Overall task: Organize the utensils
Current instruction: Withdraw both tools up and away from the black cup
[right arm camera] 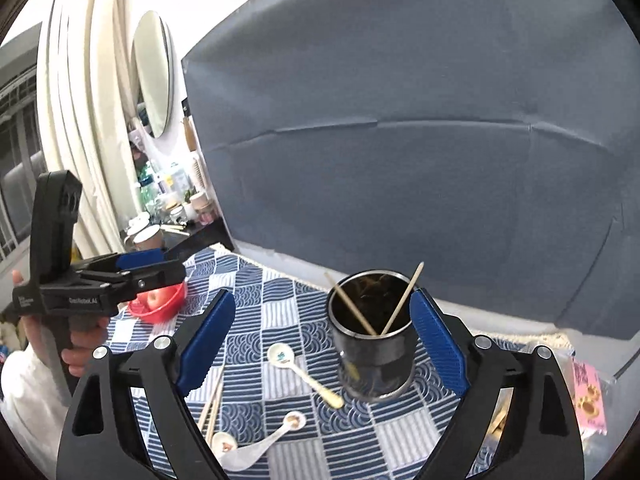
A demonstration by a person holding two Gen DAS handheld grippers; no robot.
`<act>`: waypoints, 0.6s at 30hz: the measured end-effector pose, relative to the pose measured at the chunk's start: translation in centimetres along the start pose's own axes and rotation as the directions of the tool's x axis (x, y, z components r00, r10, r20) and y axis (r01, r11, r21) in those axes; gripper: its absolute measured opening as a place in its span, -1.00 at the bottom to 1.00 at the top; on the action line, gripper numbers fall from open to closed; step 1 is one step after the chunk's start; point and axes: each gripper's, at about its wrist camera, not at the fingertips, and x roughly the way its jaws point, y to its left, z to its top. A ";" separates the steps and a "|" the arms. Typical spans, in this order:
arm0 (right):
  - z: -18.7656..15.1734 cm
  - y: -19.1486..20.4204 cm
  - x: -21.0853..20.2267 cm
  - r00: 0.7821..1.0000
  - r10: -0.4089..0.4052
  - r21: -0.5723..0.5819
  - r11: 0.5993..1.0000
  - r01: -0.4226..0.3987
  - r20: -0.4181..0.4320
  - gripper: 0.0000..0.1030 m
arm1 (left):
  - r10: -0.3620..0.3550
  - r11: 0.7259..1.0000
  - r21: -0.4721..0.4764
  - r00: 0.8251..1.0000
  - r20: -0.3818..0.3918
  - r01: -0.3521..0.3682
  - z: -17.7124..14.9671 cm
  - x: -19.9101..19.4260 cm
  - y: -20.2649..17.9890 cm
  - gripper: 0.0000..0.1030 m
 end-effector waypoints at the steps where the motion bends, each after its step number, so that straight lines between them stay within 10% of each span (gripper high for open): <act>1: -0.3 0.5 -0.2 1.000 -0.005 -0.005 1.000 0.005 -0.007 0.66 | 0.018 1.000 0.005 1.000 -0.004 -0.018 -0.4 -0.3 0.0 0.88; 18: -4.4 4.8 -1.9 0.994 -0.021 -0.014 1.000 0.019 -0.107 0.71 | 0.087 0.996 0.007 0.991 -0.098 -0.087 -5.8 -2.6 0.6 0.88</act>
